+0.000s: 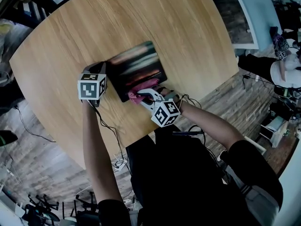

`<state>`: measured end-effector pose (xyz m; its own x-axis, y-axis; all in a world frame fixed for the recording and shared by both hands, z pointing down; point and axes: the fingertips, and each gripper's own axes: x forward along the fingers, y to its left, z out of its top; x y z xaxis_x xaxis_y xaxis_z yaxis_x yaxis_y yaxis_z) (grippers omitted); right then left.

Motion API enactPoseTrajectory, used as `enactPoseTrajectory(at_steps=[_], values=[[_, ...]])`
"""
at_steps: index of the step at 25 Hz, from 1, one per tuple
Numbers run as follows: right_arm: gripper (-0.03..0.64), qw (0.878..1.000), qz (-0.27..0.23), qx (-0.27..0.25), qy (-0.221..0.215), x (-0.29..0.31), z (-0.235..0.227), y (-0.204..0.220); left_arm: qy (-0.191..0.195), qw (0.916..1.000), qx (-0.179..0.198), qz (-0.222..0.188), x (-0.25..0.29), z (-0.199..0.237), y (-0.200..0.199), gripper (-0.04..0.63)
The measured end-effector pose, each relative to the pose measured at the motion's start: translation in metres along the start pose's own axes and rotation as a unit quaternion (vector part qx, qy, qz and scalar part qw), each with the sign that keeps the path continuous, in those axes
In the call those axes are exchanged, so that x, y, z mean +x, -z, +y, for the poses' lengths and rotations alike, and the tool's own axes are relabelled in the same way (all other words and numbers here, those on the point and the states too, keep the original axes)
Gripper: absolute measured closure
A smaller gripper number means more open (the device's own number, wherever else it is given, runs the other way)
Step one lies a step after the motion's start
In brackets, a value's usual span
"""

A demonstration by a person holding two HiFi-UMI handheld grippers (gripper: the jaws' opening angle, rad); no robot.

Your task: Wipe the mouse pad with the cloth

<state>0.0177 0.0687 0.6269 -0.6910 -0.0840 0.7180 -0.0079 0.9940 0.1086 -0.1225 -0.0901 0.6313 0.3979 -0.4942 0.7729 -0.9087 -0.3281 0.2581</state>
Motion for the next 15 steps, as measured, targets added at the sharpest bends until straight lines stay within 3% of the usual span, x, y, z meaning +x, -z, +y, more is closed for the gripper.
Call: enactPoseTrajectory(at_steps=[5, 8, 11, 15], values=[[0.552, 0.999, 0.02, 0.001, -0.034, -0.007, 0.014, 0.005, -0.001, 1.0, -0.001, 0.001, 0.0, -0.001, -0.001, 0.572], [0.551, 0.995, -0.022, 0.091, -0.024, -0.022, -0.008, -0.008, -0.005, 1.0, -0.003, 0.002, -0.001, -0.001, 0.0, 0.572], [0.551, 0.97, -0.103, 0.216, 0.041, -0.05, -0.059, -0.027, -0.013, 0.9999, -0.003, 0.001, 0.0, 0.0, -0.001, 0.572], [0.552, 0.92, -0.148, 0.334, 0.14, -0.088, -0.127, -0.019, -0.014, 0.9999, -0.005, 0.001, 0.0, -0.001, 0.0, 0.572]])
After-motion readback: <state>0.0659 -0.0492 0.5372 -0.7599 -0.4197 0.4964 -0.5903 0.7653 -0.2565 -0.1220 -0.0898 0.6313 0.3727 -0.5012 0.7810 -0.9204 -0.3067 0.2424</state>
